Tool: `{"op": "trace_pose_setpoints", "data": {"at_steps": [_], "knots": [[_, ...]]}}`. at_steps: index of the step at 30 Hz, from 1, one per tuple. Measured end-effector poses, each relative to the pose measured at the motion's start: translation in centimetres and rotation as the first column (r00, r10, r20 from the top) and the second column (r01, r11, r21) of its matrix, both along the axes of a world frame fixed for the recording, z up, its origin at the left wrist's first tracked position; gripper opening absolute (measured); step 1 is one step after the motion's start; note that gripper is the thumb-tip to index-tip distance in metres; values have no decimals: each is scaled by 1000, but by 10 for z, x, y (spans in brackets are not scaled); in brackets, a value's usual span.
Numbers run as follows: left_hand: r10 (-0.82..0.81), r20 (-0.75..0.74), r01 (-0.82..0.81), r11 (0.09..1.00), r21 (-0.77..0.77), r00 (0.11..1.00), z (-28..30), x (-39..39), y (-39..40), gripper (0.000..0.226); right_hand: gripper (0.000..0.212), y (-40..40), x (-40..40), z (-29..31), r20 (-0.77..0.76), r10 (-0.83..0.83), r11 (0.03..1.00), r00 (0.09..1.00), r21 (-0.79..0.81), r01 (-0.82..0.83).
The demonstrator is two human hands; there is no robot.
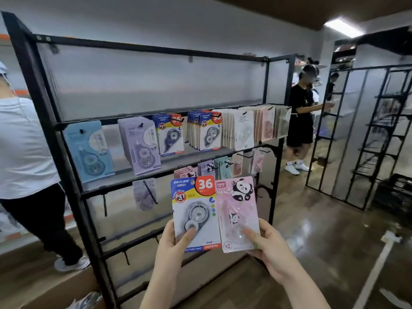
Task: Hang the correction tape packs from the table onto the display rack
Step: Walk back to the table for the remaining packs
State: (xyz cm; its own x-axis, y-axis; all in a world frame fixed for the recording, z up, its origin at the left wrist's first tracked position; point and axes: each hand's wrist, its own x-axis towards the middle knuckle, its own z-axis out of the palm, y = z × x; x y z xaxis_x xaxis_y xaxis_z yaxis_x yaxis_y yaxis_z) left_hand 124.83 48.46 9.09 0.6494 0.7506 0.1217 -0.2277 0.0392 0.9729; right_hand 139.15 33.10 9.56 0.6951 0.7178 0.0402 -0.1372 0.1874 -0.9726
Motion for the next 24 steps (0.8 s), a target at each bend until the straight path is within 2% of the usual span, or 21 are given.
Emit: {"op": "trace_pose_setpoints", "data": {"at_steps": [6, 10, 12, 14, 15, 17, 19, 22, 24], "knots": [[68, 13, -68, 998, 13, 998, 13, 88, 8, 22, 22, 23, 97, 0, 16, 49, 999, 999, -20, -48], [107, 38, -108, 993, 40, 994, 19, 138, 18, 28, 27, 35, 151, -4, 36, 59, 998, 998, -29, -58], [116, 55, -119, 991, 59, 992, 29, 161, 27, 29, 46, 40, 173, -4, 21, 46, 999, 999, -3, -46], [123, 75, -129, 988, 86, 990, 42, 184, 38, 28, 78, 47, 192, -3, 19, 33, 999, 999, 10, -33], [126, 89, -134, 986, 103, 988, 49, 196, 44, 28, 87, 51, 201, -4, 19, 29, 999, 999, 20, -30], [128, 107, -142, 981, 133, 986, 62, 218, 57, 28, 92, 60, 216, -7, 20, 23, 999, 1000, 37, -24], [133, 131, -151, 978, 143, 983, 73, 238, 71, 27, 83, 69, 228, -8, 24, 25, 999, 999, 31, -25], [138, 162, -163, 975, 150, 977, 81, 266, 90, 25, 35, 84, 244, -9, -10, 35, 999, 999, 33, -35], [156, 176, -183, 972, 148, 972, 85, 282, 102, 26, 33, 97, 255, -9, -3, 14, 1000, 1000, 22, -14]]}}
